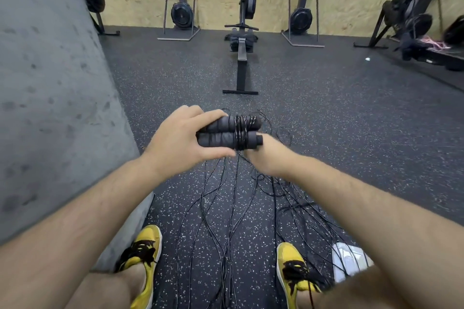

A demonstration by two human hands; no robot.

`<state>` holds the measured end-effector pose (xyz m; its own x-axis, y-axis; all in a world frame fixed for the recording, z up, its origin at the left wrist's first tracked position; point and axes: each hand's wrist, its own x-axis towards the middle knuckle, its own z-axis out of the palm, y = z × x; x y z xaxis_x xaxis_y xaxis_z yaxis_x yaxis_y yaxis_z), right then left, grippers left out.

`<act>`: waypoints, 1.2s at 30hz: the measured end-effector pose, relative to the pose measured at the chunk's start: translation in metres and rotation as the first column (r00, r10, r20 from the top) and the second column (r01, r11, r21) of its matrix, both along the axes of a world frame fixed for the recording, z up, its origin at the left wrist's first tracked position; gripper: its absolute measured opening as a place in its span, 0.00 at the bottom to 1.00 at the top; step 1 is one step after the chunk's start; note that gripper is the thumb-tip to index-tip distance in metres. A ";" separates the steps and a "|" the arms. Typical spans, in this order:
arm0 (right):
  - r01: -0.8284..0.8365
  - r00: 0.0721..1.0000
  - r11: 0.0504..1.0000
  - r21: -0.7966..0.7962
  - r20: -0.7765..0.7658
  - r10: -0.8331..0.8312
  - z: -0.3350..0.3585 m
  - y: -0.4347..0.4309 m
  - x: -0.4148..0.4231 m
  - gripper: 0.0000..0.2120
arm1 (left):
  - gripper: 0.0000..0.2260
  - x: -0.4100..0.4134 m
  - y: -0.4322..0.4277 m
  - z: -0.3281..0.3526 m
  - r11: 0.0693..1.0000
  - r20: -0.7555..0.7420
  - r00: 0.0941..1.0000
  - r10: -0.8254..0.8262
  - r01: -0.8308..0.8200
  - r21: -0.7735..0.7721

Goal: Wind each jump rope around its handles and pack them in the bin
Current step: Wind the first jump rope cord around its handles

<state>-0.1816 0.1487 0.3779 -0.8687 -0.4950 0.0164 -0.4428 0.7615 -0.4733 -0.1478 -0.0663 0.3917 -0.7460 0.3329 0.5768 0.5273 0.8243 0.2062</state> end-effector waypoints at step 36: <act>-0.011 0.998 0.998 -0.058 0.057 0.015 -0.009 -0.034 0.009 0.09 | 0.33 -0.011 -0.019 0.000 0.999 0.064 0.997 0.043 -0.041 -0.033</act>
<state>-0.1722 0.1146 0.3685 -0.8625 -0.5060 -0.0041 -0.4236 0.7264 -0.5413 -0.1590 -0.0850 0.3921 -0.7948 0.3181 0.5168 0.4788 0.8520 0.2120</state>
